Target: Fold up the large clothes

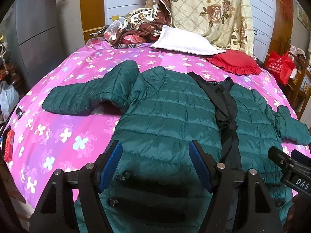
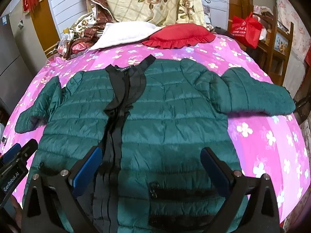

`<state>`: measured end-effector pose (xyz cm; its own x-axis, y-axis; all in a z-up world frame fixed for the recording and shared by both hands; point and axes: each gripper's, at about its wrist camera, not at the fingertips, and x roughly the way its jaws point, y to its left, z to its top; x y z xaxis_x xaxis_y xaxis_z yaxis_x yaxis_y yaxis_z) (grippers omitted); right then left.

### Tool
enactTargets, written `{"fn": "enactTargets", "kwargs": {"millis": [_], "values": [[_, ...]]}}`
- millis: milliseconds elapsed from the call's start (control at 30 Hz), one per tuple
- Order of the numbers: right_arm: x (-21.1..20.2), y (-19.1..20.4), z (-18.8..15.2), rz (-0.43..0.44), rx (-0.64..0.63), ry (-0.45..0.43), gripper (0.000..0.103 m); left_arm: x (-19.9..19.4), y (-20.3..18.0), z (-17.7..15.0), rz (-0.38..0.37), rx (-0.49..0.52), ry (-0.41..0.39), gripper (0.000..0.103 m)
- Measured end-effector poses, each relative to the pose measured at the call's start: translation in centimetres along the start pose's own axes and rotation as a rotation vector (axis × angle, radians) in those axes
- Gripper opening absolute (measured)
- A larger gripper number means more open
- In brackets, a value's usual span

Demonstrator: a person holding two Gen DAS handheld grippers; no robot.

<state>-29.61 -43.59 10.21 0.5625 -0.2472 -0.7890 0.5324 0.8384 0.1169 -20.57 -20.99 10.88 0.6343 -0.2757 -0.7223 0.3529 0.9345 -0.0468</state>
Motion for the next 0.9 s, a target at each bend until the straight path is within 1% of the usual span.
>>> {"fn": "enactTargets", "kwargs": {"millis": [67, 167, 400, 667, 900], "values": [[0.1, 0.1, 0.4, 0.000, -0.010, -0.003, 0.103, 0.2, 0.2, 0.4, 0.006, -0.003, -0.002, 0.048], [0.2, 0.2, 1.4, 0.022, -0.025, -0.014, 0.103, 0.5, 0.4, 0.9, 0.011, -0.011, -0.001, 0.048], [1.2, 0.4, 2.8, 0.027, -0.039, -0.016, 0.103, 1.6, 0.6, 1.9, 0.023, -0.016, -0.001, 0.048], [2.9, 1.2, 3.2, 0.018, -0.058, -0.014, 0.103, 3.0, 0.5, 2.5, 0.031, -0.018, 0.002, 0.048], [4.7, 1.8, 3.0, 0.018, -0.072, 0.006, 0.103, 4.4, 0.4, 2.6, 0.036, -0.030, 0.020, 0.048]]}}
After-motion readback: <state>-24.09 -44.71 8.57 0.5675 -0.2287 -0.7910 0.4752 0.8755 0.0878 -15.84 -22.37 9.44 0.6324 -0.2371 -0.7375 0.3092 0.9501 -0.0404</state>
